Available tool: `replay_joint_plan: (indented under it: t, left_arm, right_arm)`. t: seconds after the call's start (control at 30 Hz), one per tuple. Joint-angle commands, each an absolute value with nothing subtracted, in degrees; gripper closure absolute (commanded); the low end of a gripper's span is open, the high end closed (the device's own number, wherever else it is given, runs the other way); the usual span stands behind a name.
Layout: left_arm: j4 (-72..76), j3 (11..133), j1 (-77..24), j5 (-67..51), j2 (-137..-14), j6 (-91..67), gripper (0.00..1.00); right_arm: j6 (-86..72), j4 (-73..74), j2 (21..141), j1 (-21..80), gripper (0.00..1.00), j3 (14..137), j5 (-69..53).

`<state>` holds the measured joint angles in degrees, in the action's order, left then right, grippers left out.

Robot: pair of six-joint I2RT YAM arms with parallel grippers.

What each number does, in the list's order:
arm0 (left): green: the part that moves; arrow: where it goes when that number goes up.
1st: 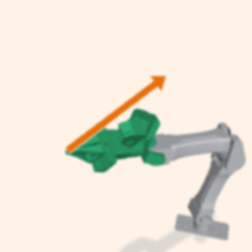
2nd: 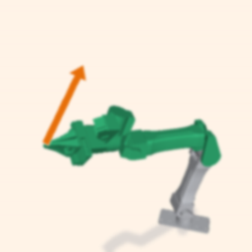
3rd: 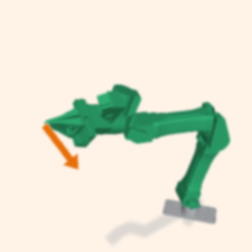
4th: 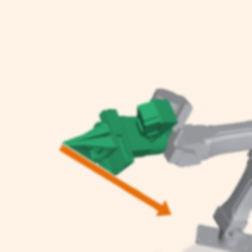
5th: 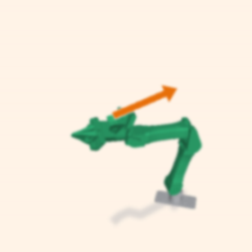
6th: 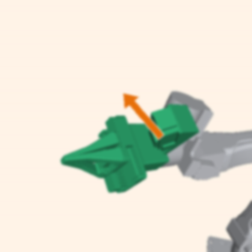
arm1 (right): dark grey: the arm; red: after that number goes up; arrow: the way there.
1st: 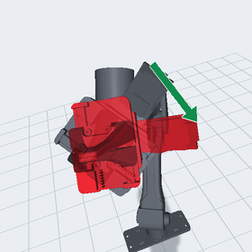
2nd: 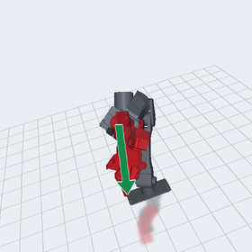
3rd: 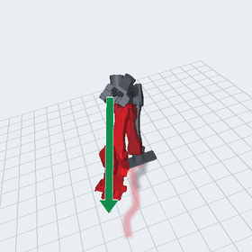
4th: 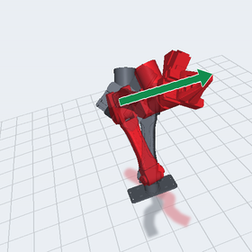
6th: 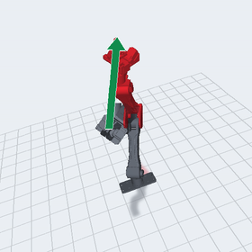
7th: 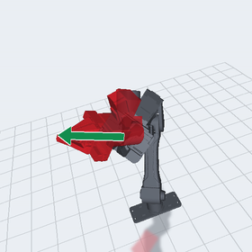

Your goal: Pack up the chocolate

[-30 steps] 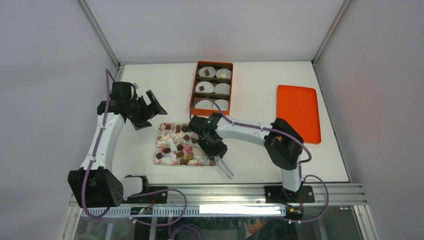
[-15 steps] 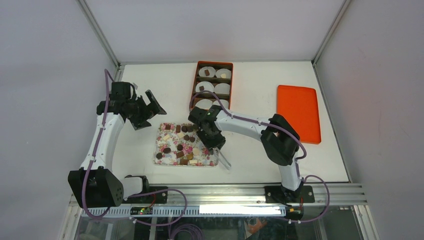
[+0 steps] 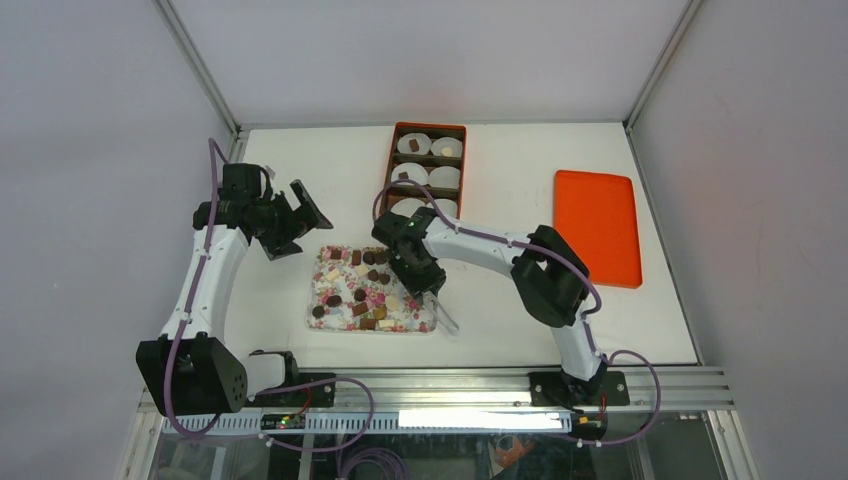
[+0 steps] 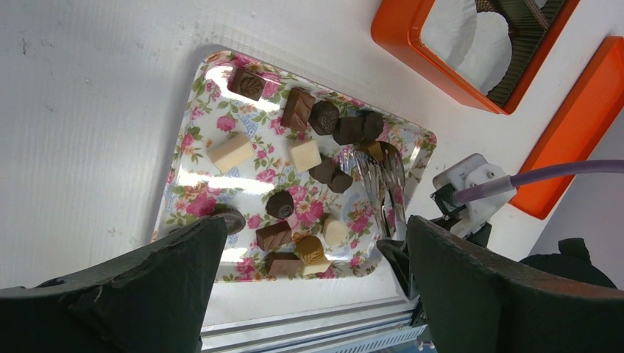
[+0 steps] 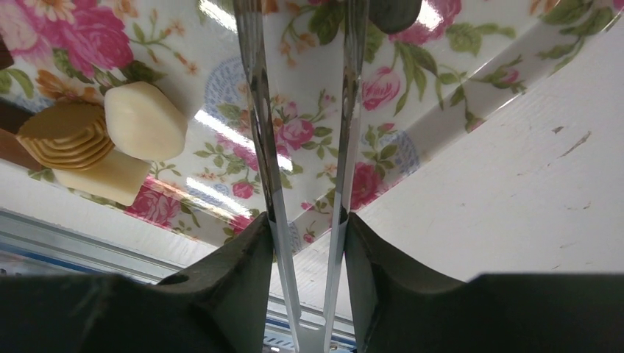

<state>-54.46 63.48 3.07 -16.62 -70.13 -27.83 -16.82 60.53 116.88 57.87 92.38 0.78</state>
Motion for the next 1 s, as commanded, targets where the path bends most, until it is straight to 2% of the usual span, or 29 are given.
replay_joint_plan:
  t: [0.0, 0.3, 0.73, 0.97]
  left_arm:
    - [-53.09, 65.39, 3.42, -17.58, -69.96, -27.42, 0.01]
    - [-53.07, 65.06, 3.43, -17.41, -69.92, -27.25, 0.01]
    - [-52.64, 65.04, 3.52, -17.75, -70.48, -26.89, 0.01]
    - [-51.29, 64.46, 4.25, -19.05, -70.92, -28.36, 0.01]
  right_arm:
    - [-15.70, 60.72, 116.47, 57.61, 0.63, 95.70, 1.19]
    - [-15.10, 63.62, 113.10, 57.57, 1.00, 96.12, 1.36]
    - [-14.19, 68.18, 107.22, 56.10, 1.00, 98.60, -1.90]
    - [-13.27, 69.77, 105.38, 47.47, 1.00, 104.30, -2.00]
